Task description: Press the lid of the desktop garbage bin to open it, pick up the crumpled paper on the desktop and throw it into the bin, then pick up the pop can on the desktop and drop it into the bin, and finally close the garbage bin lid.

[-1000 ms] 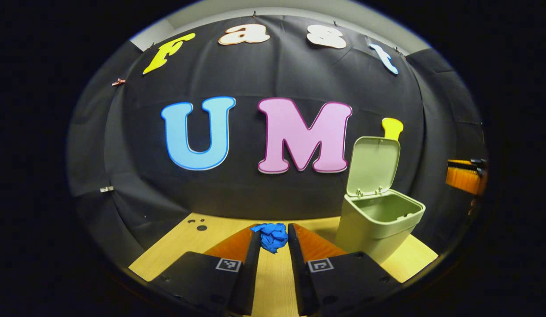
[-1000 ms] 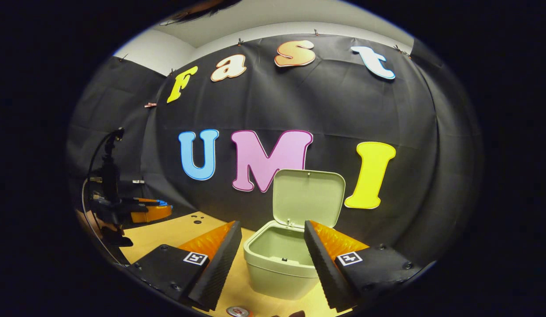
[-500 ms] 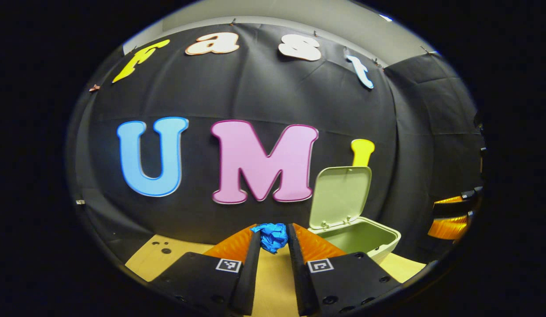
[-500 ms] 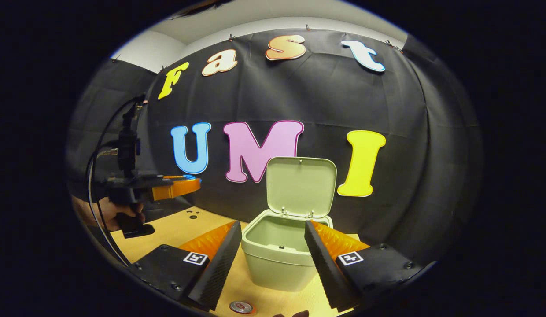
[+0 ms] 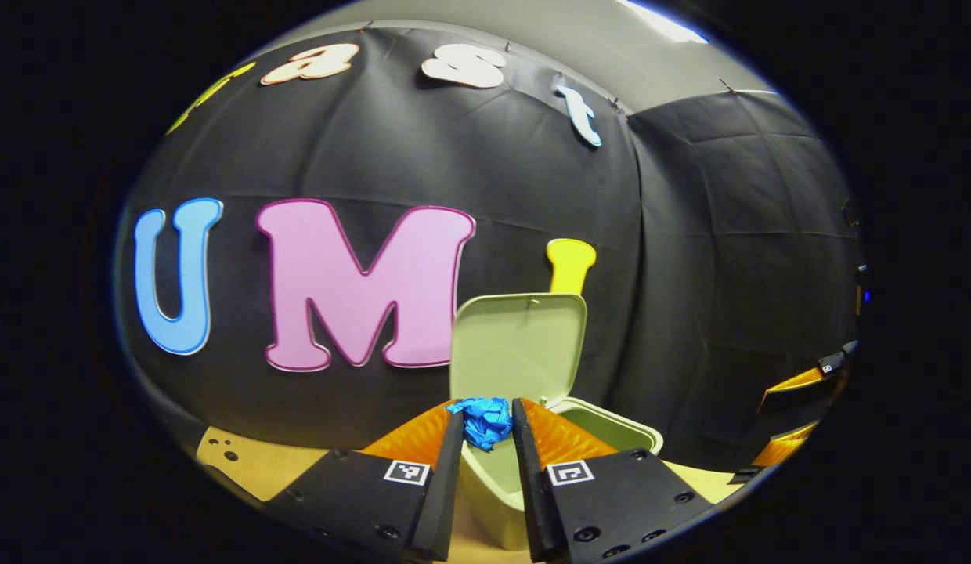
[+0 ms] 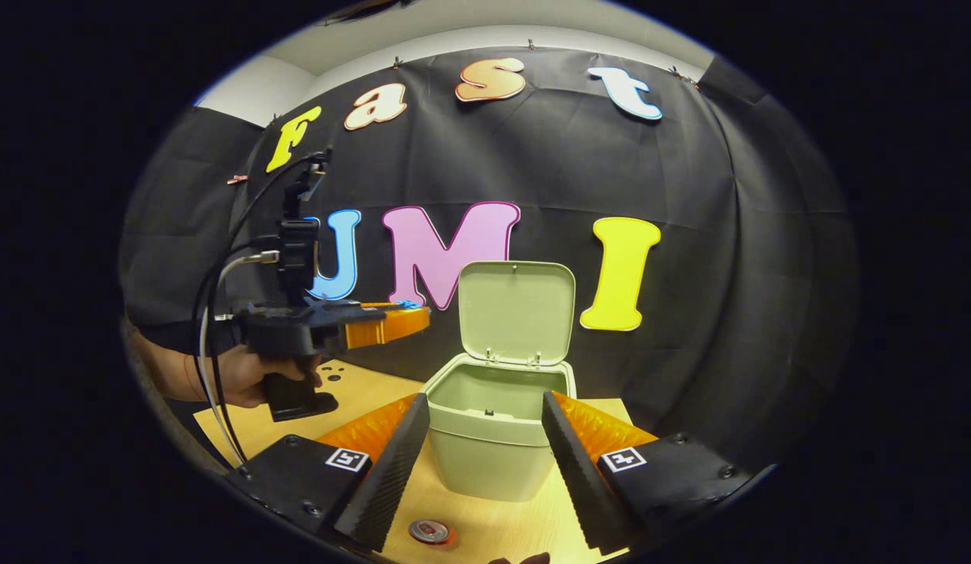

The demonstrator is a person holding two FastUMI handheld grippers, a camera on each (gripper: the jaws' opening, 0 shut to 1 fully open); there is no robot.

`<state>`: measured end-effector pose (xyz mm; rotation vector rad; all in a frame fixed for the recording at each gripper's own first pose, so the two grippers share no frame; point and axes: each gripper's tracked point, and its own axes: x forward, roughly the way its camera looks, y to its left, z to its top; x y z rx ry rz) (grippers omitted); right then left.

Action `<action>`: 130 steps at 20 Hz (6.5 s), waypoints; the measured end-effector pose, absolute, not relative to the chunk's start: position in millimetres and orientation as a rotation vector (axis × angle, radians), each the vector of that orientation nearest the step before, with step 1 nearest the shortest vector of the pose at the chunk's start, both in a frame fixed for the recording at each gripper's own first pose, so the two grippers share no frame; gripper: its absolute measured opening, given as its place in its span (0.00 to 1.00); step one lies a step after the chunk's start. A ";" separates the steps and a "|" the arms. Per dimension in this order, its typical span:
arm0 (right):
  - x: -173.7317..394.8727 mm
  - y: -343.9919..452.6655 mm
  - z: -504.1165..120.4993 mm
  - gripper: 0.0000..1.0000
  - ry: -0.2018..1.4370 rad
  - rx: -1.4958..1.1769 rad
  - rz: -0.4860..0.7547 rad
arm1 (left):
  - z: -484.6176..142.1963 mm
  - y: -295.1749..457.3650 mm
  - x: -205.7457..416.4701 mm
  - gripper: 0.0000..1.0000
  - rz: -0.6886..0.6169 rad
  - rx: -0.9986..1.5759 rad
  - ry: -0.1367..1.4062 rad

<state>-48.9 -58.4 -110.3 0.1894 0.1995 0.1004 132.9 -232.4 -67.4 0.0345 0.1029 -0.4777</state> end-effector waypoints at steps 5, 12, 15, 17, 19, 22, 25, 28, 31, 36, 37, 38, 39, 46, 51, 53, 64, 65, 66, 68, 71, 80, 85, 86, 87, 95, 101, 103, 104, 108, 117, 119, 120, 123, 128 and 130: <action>-67.0 -64.6 -118.2 0.91 0.228 0.195 0.061 | -96.6 -263.9 139.3 0.40 -0.537 0.065 0.159; -85.5 -77.5 -126.8 0.92 0.250 0.200 -0.001 | -134.0 -284.6 145.5 0.42 -0.571 0.146 0.224; -89.2 -79.5 -130.0 0.92 0.259 0.210 -0.012 | -144.0 -285.9 146.6 0.46 -0.576 0.143 0.249; -90.0 -78.8 -133.6 0.92 0.269 0.203 -0.013 | -147.0 -287.8 145.1 0.49 -0.580 0.138 0.260; -89.7 -76.6 -136.2 0.93 0.278 0.202 -0.009 | -148.5 -287.5 145.4 0.55 -0.583 0.141 0.265; -89.1 -73.1 -136.3 0.95 0.276 0.211 0.001 | -147.1 -282.9 146.7 0.66 -0.569 0.137 0.261; -87.2 -65.8 -141.9 0.95 0.287 0.210 0.024 | -140.4 -275.8 144.9 0.77 -0.556 0.127 0.244; -86.8 -48.6 -147.2 0.95 0.302 0.234 0.083 | -135.9 -263.7 139.8 0.94 -0.540 0.133 0.241; -86.8 -35.9 -157.6 0.95 0.328 0.225 0.121 | -127.9 -250.5 132.4 0.98 -0.520 0.133 0.232; -98.1 -4.2 -192.8 0.95 0.409 0.195 0.202 | -98.6 -216.6 114.7 0.98 -0.468 0.145 0.184; -101.1 1.6 -200.9 0.95 0.429 0.192 0.217 | -95.4 -208.6 111.1 0.98 -0.454 0.147 0.176; -103.4 7.7 -209.3 0.95 0.445 0.188 0.232 | -89.1 -200.6 106.1 0.98 -0.442 0.151 0.166; -105.3 13.2 -216.9 0.95 0.462 0.181 0.245 | -84.3 -193.1 101.9 0.98 -0.429 0.157 0.155; -110.3 38.1 -269.3 0.95 0.555 0.151 0.286 | -74.0 -146.6 74.1 0.97 -0.326 0.120 0.151; -112.6 49.2 -301.6 0.95 0.619 0.139 0.307 | -72.1 -107.5 64.3 0.97 -0.235 0.048 0.181; -113.5 53.1 -315.2 0.95 0.644 0.133 0.316 | -69.1 -93.6 59.1 0.97 -0.206 0.001 0.196; -119.1 67.2 -362.0 0.96 0.747 0.102 0.357 | -70.1 -28.3 22.9 0.96 -0.086 -0.010 0.217; -119.7 67.9 -366.6 0.96 0.760 0.099 0.359 | -71.2 -23.9 21.0 0.96 -0.076 -0.005 0.218; -120.5 68.6 -370.8 0.96 0.769 0.097 0.358 | -71.2 -19.1 19.7 0.96 -0.066 0.000 0.219; -121.4 68.6 -379.7 0.96 0.796 0.097 0.353 | -71.3 -10.4 17.1 0.96 -0.051 0.003 0.218; -123.3 66.2 -384.2 0.96 0.814 0.102 0.349 | -72.7 -2.4 13.6 0.96 -0.036 0.005 0.221; -124.5 64.8 -382.6 0.83 0.843 0.111 0.321 | -76.0 7.1 10.4 0.96 -0.032 -0.004 0.221; -116.4 58.8 -341.9 0.82 0.781 0.118 0.307 | -82.7 11.1 9.5 0.96 -0.035 -0.015 0.228; -111.3 57.1 -327.7 0.82 0.757 0.124 0.302 | -83.0 11.1 9.6 0.96 -0.035 -0.017 0.229; -106.8 55.0 -312.8 0.83 0.734 0.128 0.300 | -84.9 12.3 9.0 0.96 -0.037 -0.018 0.230; -66.2 47.3 -206.0 0.82 0.580 0.170 0.296 | -86.5 12.7 13.3 0.96 -0.058 -0.032 0.226; -42.6 41.3 -148.0 0.82 0.475 0.153 0.294 | -89.6 13.8 10.2 0.96 -0.066 -0.041 0.236; -31.7 38.4 -132.5 0.82 0.443 0.154 0.291 | -89.8 15.9 9.1 0.96 -0.064 -0.041 0.235; -26.3 37.0 -123.4 0.82 0.423 0.162 0.290 | -90.0 16.5 9.5 0.96 -0.066 -0.042 0.235; 4.5 20.6 -94.6 0.82 0.353 0.165 0.256 | -90.2 20.8 8.7 0.96 -0.055 -0.047 0.230; 67.7 -12.8 -97.1 0.82 0.357 0.142 0.202 | -91.4 31.4 9.3 0.96 -0.030 -0.061 0.228; 80.5 -14.7 -109.1 0.82 0.388 0.167 0.198 | -92.1 33.6 10.2 0.96 -0.025 -0.060 0.230; 86.6 -16.8 -115.8 0.82 0.400 0.169 0.191 | -92.0 34.7 10.7 0.96 -0.022 -0.059 0.231; 100.1 -21.3 -133.9 0.82 0.442 0.169 0.183 | -93.7 38.2 12.0 0.96 -0.014 -0.056 0.236; 115.0 -24.3 -170.2 0.82 0.532 0.172 0.170 | -96.5 43.0 16.0 0.96 -0.003 -0.054 0.245; 116.1 -23.2 -180.6 0.82 0.554 0.184 0.171 | -97.7 44.7 16.5 0.96 0.000 -0.054 0.246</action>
